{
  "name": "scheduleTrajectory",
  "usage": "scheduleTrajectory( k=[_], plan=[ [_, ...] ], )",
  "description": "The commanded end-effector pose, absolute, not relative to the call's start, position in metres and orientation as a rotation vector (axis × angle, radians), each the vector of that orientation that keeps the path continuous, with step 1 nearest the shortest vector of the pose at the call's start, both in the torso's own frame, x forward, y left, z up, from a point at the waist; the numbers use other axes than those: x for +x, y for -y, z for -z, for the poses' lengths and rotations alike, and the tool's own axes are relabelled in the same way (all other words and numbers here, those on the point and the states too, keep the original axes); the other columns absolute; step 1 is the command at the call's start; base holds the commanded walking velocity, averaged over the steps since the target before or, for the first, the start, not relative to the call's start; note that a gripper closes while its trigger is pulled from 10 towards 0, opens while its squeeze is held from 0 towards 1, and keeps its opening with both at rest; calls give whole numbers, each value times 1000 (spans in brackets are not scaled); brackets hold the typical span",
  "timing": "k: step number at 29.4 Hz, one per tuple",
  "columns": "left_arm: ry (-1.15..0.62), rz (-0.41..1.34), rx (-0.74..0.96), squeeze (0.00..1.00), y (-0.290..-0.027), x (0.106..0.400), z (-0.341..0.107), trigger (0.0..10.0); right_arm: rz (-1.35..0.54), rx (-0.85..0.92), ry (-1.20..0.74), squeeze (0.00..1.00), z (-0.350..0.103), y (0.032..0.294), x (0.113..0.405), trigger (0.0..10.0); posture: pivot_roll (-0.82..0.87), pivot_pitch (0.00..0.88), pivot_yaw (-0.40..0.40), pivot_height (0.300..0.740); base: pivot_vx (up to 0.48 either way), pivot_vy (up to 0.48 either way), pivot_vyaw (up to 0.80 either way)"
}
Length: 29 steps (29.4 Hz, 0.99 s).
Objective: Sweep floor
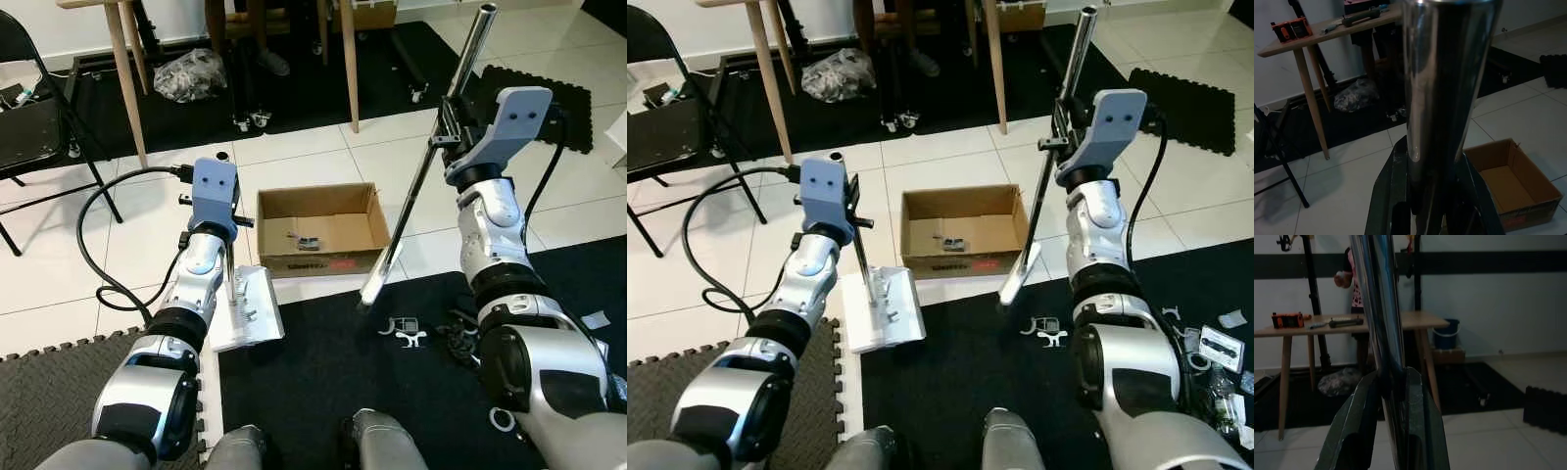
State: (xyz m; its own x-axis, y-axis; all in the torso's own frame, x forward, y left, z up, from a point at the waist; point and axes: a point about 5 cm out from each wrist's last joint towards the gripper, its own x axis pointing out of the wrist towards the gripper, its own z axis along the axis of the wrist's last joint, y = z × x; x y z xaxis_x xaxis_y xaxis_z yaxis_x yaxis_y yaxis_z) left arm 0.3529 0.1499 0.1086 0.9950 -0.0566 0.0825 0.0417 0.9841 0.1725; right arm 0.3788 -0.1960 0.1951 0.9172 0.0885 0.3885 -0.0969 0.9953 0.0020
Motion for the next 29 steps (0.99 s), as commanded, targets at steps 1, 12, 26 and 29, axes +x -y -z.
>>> scheduleTrajectory(
  k=[1, 12, 26, 29],
  plan=[
    [163, 59, 181, 0, -146, 356, -122, 10000, -101, -15, 497, 0, -214, 193, 378, 10000, -27, 0, 39, 740, 0, 0, 0],
    [161, 63, 183, 0, -145, 354, -120, 10000, -63, -2, 541, 0, -228, 208, 378, 10000, -29, 3, 38, 740, 0, 0, 0],
    [78, 63, 139, 0, -145, 353, -107, 10000, -81, -4, 463, 0, -210, 206, 378, 10000, -29, 12, 40, 740, 0, 0, 0],
    [49, 36, 85, 0, -151, 354, -106, 10000, -86, -3, 460, 0, -209, 205, 378, 10000, -27, 12, 39, 740, 0, 0, 0]
  ],
)
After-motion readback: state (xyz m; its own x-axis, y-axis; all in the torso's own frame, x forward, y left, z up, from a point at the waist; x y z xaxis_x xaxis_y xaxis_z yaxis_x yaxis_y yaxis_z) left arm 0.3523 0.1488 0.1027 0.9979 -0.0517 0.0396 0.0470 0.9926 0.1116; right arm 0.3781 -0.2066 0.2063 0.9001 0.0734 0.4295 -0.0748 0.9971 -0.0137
